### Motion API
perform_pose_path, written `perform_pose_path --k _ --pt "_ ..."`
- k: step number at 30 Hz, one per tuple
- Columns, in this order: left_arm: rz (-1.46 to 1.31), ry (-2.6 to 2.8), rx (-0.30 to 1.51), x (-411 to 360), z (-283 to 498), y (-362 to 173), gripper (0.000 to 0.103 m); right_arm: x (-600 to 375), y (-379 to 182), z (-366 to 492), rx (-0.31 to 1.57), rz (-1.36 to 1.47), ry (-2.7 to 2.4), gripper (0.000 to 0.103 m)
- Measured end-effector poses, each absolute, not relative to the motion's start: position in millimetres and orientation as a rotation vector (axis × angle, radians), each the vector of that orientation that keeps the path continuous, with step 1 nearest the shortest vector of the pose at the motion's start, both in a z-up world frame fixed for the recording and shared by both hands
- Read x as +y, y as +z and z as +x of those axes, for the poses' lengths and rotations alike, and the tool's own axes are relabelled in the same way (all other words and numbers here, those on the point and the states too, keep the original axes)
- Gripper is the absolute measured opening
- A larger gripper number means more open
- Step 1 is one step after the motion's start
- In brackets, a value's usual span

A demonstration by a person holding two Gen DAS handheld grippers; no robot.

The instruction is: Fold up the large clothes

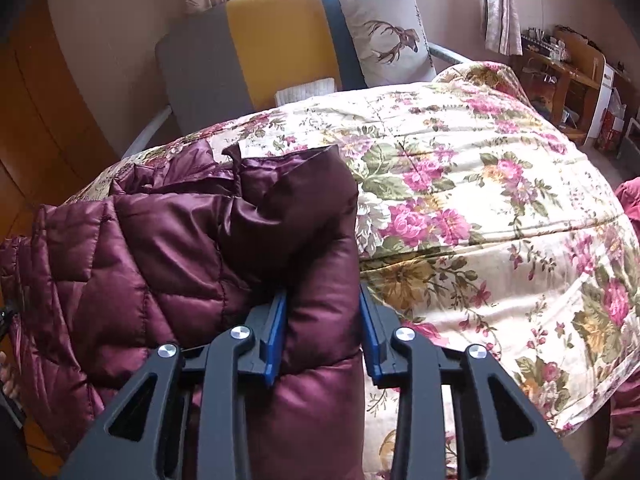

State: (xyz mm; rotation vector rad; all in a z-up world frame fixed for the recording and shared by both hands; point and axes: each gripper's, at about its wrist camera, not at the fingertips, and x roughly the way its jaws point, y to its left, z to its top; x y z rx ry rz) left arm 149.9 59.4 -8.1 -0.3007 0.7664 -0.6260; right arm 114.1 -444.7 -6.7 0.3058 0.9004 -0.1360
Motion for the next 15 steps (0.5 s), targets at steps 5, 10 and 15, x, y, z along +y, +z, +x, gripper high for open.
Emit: perform_pose_path --k 5,10,15 --pt "-0.309 -0.658 0.683 71.9 124.2 26.7 0.028 -439.4 55.6 88.7 0.795 0.261 -0.097 0.024" --pt "-0.372 -0.653 0.668 70.5 157.5 53.7 0.027 -441.4 102.7 96.9 0.727 0.262 -0.09 0.024" --pt "-0.398 -0.59 0.727 50.1 225.7 57.0 0.027 -454.2 105.9 149.9 0.722 0.288 -0.14 0.024"
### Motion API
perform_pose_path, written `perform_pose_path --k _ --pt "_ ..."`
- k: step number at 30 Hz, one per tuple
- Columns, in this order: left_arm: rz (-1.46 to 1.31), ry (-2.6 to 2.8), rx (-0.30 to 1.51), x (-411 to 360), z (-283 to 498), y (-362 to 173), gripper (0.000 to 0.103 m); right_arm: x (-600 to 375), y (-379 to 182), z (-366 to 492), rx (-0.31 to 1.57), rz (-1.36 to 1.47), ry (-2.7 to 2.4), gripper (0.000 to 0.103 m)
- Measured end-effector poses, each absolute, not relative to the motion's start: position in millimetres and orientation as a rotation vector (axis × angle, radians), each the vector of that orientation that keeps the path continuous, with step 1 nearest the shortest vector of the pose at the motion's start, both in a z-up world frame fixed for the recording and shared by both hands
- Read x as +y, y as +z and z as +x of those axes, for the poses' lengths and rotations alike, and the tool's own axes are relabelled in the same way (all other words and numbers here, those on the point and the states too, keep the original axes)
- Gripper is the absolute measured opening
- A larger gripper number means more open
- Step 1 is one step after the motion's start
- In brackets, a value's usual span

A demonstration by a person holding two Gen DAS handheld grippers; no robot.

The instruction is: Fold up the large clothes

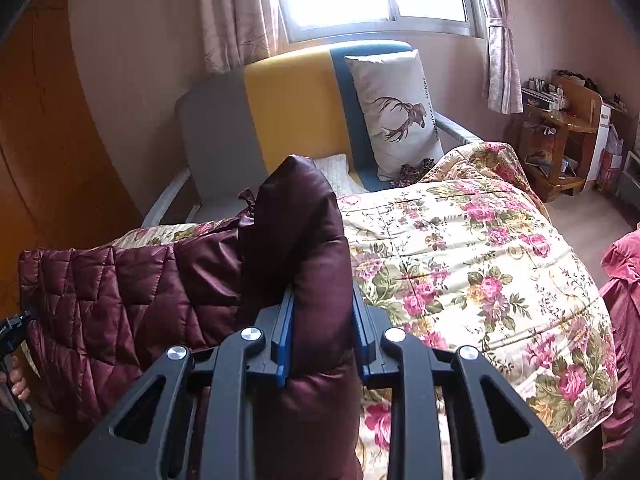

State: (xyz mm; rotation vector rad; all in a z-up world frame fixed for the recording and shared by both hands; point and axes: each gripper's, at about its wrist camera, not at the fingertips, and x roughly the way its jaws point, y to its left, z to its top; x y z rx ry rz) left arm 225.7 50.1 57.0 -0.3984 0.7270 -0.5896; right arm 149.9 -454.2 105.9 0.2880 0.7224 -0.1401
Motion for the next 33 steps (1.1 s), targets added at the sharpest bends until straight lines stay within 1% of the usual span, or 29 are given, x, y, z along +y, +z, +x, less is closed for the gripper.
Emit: perform_pose_path --k 3,8,11,14,19,21,22,24,25,26,27,28,29,31,33 --pt "-0.386 -0.522 0.803 32.2 271.3 42.3 0.026 -460.6 90.5 189.6 0.764 0.282 -0.195 0.023" --pt "-0.352 -0.445 0.89 6.8 324.4 14.5 0.026 -468.7 40.3 254.0 0.87 0.229 -0.314 0.023" --pt "-0.321 -0.392 0.978 -5.1 353.2 -16.7 0.026 -474.6 3.1 279.0 0.943 0.202 -0.355 0.023" --pt "-0.312 -0.365 1.021 -8.3 371.2 -40.6 0.027 -477.4 -23.8 295.6 0.979 0.203 -0.375 0.024" --pt "-0.304 -0.318 1.056 -10.0 381.1 -64.2 0.033 -484.8 -62.4 315.0 1.054 0.223 -0.402 0.026" --pt "-0.309 -0.31 1.046 -8.5 376.2 -66.6 0.038 -485.3 -65.3 315.3 1.057 0.223 -0.395 0.027" --pt "-0.327 -0.308 1.051 -5.7 373.7 -67.5 0.038 -486.4 -64.7 314.0 1.055 0.232 -0.393 0.028" --pt "-0.349 -0.312 1.043 -1.4 371.1 -61.2 0.041 -487.3 -60.3 310.9 1.054 0.234 -0.398 0.039" --pt "-0.349 -0.302 1.036 0.6 367.6 -54.0 0.044 -488.2 -55.8 308.3 1.05 0.237 -0.395 0.046" --pt "-0.356 -0.277 1.025 5.2 362.3 -44.7 0.058 -490.1 -49.2 304.9 1.038 0.247 -0.389 0.057" --pt "-0.376 -0.257 1.003 10.6 359.7 -38.0 0.069 -492.1 -40.7 300.6 1.017 0.257 -0.389 0.062" --pt "-0.403 -0.245 0.969 17.7 354.0 -29.1 0.07 -492.9 -31.7 296.3 0.992 0.264 -0.392 0.069" --pt "-0.433 -0.251 0.938 24.0 347.3 -20.0 0.07 -492.7 -20.9 290.3 0.959 0.27 -0.394 0.072" --pt "-0.435 -0.22 0.869 30.9 329.9 3.3 0.07 -488.8 4.1 277.3 0.891 0.261 -0.404 0.076" --pt "-0.371 -0.207 0.764 26.4 306.9 29.9 0.07 -477.5 29.2 268.3 0.837 0.228 -0.421 0.078"
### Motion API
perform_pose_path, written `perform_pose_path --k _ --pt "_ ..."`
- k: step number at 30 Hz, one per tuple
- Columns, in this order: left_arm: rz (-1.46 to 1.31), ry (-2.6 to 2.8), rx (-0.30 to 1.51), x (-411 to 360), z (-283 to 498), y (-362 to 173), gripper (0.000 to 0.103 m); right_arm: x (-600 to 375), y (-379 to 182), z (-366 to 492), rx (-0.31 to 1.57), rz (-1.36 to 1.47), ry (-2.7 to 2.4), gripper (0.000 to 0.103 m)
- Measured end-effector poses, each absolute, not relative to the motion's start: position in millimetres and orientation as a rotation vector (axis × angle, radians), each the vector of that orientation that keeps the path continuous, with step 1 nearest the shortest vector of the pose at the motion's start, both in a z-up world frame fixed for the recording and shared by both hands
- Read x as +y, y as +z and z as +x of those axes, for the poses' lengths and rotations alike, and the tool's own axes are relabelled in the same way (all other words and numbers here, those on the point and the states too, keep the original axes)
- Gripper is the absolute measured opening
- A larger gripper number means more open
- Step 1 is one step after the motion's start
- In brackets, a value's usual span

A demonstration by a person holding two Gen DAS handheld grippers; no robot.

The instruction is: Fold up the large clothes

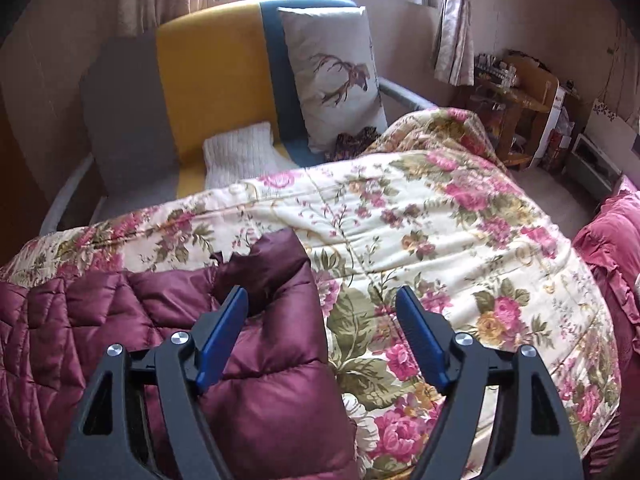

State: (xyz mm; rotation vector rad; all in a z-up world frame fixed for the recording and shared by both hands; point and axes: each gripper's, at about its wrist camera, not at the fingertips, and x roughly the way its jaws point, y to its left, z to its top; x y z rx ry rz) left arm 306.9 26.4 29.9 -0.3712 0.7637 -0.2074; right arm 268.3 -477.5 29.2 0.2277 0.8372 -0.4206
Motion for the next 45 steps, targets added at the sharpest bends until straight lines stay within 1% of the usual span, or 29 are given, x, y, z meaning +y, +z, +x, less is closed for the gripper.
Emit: perform_pose_path --k 1,2,4,7,9,13,16,25,32,37,40,42,45 --pt "-0.34 -0.216 0.723 21.2 296.9 39.8 0.07 -466.1 43.0 262.1 0.807 0.218 -0.403 0.08" --pt "-0.306 -0.22 0.684 14.4 286.8 48.2 0.07 -452.2 54.5 255.5 0.779 0.217 -0.369 0.085" --pt "-0.255 -0.268 0.62 -5.2 274.8 61.6 0.07 -414.9 73.8 243.9 0.728 0.222 -0.278 0.09" --pt "-0.199 -0.339 0.631 -36.7 270.3 58.1 0.07 -352.2 73.4 242.5 0.739 0.216 -0.112 0.091" --pt "-0.175 -0.355 0.663 -52.6 274.4 43.5 0.07 -316.1 64.1 245.3 0.75 0.185 -0.06 0.091" --pt "-0.176 -0.313 0.734 -52.4 297.7 8.9 0.07 -274.9 31.3 268.8 0.809 0.092 -0.067 0.089" --pt "-0.26 -0.315 0.827 -40.5 316.2 -21.2 0.069 -287.3 2.3 283.6 0.878 0.143 -0.111 0.089" --pt "-0.27 -0.287 0.795 -44.4 309.4 -41.7 0.069 -285.2 -34.1 301.4 0.885 0.116 -0.127 0.094" --pt "-0.265 -0.276 0.783 -45.6 307.6 -41.9 0.069 -290.9 -37.4 305.1 0.886 0.129 -0.112 0.094" --pt "-0.253 -0.278 0.757 -45.6 299.9 -36.0 0.069 -297.5 -27.2 298.2 0.886 0.151 -0.086 0.095" --pt "-0.215 -0.283 0.767 -50.3 296.3 -23.9 0.073 -301.3 -15.7 292.5 0.89 0.178 -0.058 0.096" --pt "-0.184 -0.279 0.74 -53.1 287.8 -11.6 0.083 -305.7 -2.9 286.9 0.888 0.198 -0.046 0.099" --pt "-0.149 -0.273 0.7 -55.3 272.5 4.5 0.085 -310.7 23.2 270.7 0.837 0.196 -0.048 0.099"
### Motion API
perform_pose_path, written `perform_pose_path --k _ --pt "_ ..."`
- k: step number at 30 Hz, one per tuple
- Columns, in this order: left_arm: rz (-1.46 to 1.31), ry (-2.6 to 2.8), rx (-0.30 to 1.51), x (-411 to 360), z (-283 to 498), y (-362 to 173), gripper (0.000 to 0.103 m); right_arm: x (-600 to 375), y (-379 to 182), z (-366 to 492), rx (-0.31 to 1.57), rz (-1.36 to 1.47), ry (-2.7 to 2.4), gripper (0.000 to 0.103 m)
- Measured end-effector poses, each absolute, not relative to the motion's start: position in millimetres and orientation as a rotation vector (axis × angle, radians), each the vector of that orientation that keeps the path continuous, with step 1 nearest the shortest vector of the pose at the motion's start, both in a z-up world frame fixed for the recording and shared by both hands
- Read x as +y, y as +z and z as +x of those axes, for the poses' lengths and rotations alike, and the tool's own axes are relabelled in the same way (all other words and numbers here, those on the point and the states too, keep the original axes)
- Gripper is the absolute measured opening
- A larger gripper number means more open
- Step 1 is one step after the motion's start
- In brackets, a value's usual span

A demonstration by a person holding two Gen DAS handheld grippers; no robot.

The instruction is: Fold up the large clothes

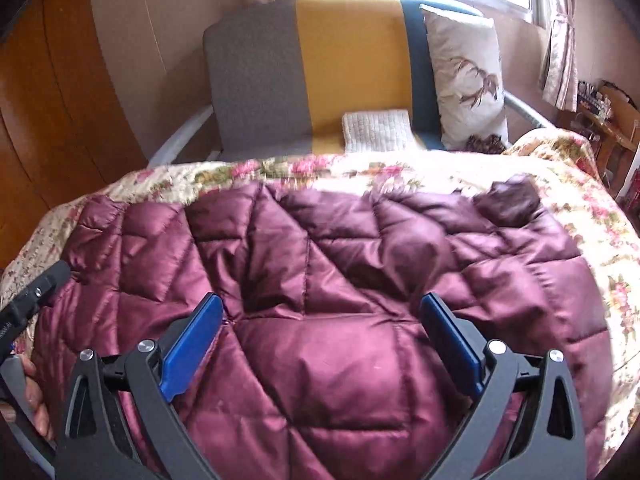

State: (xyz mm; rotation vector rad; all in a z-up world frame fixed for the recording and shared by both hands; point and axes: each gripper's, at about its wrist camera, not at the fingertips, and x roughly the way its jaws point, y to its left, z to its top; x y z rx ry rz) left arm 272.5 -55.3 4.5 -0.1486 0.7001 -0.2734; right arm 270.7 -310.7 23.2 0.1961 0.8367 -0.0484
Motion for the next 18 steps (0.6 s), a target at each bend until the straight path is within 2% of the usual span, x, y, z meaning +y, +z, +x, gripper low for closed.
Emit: perform_pose_path --k 7,18 --pt "-0.119 -0.278 0.637 -54.1 239.1 28.2 0.085 -348.6 61.0 232.5 0.78 0.199 -0.096 0.1" --pt "-0.078 -0.279 0.639 -60.5 207.8 29.2 0.085 -418.0 27.1 193.0 0.839 0.332 -0.231 0.1"
